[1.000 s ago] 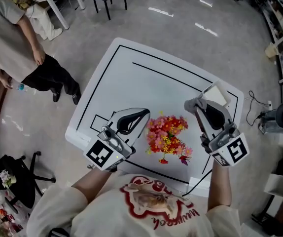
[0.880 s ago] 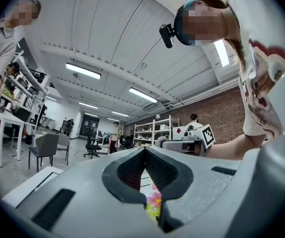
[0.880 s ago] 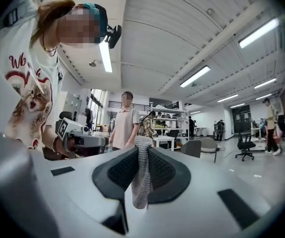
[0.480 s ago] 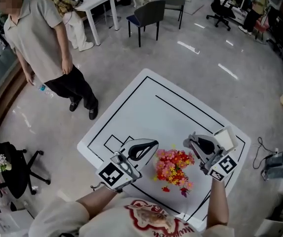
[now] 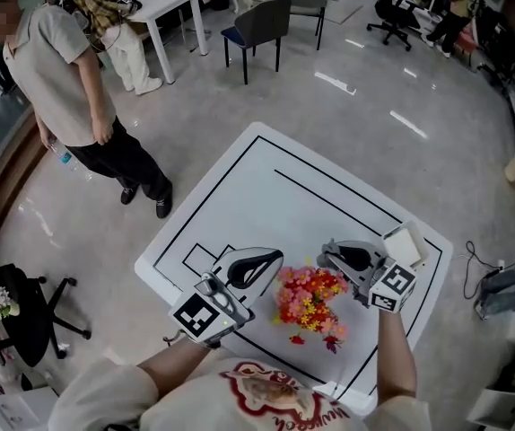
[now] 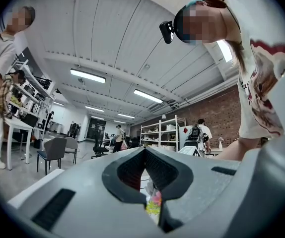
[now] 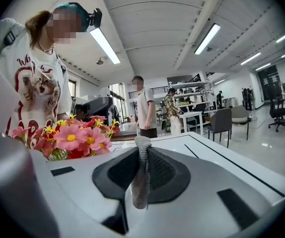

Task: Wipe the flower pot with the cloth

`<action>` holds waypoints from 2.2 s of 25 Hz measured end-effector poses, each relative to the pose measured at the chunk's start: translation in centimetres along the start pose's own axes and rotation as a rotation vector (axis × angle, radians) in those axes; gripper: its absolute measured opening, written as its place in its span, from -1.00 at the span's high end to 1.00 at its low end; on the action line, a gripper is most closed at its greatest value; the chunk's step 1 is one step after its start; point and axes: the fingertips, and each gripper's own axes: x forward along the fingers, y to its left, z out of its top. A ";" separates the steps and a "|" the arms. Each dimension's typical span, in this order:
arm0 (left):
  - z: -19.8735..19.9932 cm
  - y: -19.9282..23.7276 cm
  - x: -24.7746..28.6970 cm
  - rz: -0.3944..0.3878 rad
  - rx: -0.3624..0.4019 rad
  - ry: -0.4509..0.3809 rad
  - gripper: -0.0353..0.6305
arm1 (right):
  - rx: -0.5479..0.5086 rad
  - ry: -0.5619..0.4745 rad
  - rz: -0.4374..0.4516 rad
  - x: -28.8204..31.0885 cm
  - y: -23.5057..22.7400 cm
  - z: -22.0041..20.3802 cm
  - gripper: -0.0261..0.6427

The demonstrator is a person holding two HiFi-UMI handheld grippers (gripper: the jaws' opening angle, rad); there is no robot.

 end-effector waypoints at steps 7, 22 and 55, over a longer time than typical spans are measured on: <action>-0.2 0.4 -1.3 0.008 0.000 -0.002 0.88 | 0.032 0.037 0.091 2.0 1.5 -1.6 0.79; -1.1 0.1 -2.2 0.026 -0.017 0.011 0.88 | 0.095 0.081 0.202 3.5 2.9 -4.6 0.79; -0.8 -1.3 -1.7 -0.032 -0.005 -0.025 0.88 | 0.137 0.075 0.113 0.5 3.4 -6.1 0.79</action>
